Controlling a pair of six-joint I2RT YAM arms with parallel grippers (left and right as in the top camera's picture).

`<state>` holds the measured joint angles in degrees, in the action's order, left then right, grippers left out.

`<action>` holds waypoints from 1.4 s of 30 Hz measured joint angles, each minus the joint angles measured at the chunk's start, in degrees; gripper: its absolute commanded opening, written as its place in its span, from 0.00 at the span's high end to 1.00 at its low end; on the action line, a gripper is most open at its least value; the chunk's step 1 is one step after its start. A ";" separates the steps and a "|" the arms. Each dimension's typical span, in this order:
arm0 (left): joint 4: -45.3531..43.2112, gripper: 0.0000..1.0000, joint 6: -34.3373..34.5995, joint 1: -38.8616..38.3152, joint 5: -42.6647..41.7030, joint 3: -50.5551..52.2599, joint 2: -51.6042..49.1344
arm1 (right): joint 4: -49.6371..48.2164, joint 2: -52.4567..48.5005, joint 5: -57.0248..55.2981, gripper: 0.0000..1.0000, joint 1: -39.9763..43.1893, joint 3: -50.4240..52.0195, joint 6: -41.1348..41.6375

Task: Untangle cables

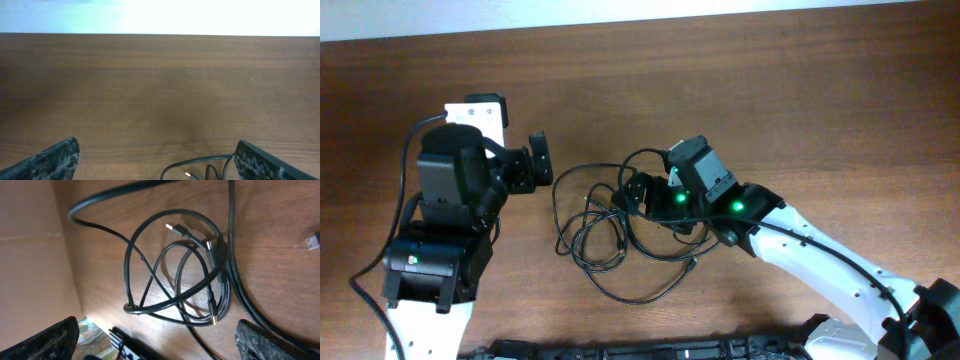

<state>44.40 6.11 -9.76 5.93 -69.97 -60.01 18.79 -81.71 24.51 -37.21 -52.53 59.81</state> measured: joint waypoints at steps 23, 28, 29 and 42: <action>0.44 0.01 0.00 0.00 -0.02 0.00 0.00 | -13.05 -16.65 -6.97 0.96 -6.47 -0.15 21.99; 0.44 0.01 0.00 0.00 -0.02 0.00 0.00 | -20.52 -16.92 -3.06 0.96 -6.67 -0.15 17.09; 0.42 0.01 0.00 0.00 -0.02 0.00 0.00 | -20.61 -16.61 -2.32 0.96 -6.67 -0.15 15.43; 0.42 0.01 0.00 0.04 -0.17 0.00 0.00 | -16.13 30.36 -32.35 0.96 -6.78 -0.50 -11.56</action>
<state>44.82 6.11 -9.72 5.76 -69.97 -60.01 2.66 -51.35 -7.84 -43.99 -53.04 48.25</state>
